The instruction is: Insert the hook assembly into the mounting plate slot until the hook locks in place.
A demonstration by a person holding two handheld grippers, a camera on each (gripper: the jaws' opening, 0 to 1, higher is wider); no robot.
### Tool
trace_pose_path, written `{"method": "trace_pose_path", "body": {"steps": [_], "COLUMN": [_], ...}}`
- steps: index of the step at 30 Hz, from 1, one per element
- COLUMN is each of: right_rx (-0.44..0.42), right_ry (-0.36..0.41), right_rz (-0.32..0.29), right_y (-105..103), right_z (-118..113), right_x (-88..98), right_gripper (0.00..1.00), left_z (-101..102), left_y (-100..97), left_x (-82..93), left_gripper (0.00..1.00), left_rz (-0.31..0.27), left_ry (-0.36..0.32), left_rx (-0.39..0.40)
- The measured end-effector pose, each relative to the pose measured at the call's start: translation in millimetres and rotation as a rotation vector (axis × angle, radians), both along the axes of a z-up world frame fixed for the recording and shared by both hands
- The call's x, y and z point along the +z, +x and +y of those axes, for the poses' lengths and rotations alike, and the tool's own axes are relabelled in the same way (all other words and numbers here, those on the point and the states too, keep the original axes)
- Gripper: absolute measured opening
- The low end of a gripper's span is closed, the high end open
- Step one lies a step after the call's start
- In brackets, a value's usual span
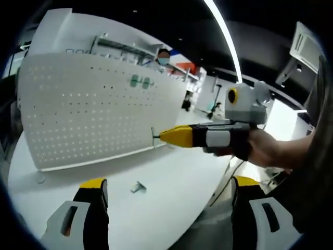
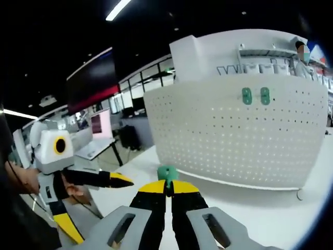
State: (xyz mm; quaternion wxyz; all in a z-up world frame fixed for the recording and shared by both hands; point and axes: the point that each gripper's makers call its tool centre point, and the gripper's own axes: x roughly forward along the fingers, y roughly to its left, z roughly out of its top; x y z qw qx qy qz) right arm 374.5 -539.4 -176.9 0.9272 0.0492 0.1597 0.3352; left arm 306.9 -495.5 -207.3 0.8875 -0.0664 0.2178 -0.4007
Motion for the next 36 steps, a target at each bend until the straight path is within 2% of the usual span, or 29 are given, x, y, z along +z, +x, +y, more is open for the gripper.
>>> {"method": "trace_pose_path", "body": {"steps": [4,7,11,13,15,23,27,33,36], "right_rx": [-0.049,-0.129,-0.208,-0.233,-0.256,-0.353,-0.400,-0.458,-0.483], "right_ry": [-0.006,0.060,0.059,0.060,0.093,0.044,0.000,-0.006,-0.023], "right_rz": [-0.031,-0.061,-0.100,-0.116,-0.120,-0.198,-0.249,-0.288,-0.313], "right_y": [13,26,41,48,55,90,106,128,143], "right_z": [-14,-32,-54,-63,-71,-101,-115,-133,-142], "right_x": [5.7,18.9,27.6,32.4,38.9,53.5,61.4,70.5,76.7], "right_gripper": [0.00,0.00,0.00,0.00,0.00,0.00,0.00,0.00,0.00], "left_z": [3,6,7,7,10,17,24,33,40], "left_y": [3.6,7.9,8.7,8.2,7.0,5.5,8.2,14.7,15.7], "left_x": [-0.4,1.4,3.0,0.2,-9.8,-21.3,-20.7,-18.3,-27.5], "left_gripper": [1.00,1.00,1.00,1.00,1.00,1.00,1.00,1.00,0.99], "left_rz": [-0.001,-0.004,-0.004,-0.006,0.006,0.017,0.015,0.004,0.012], "left_ry": [0.005,-0.002,-0.015,-0.007,0.033,0.061,0.064,0.071,0.120], "left_rx": [0.010,0.032,0.047,0.045,0.043,0.061,0.075,0.102,0.105]}}
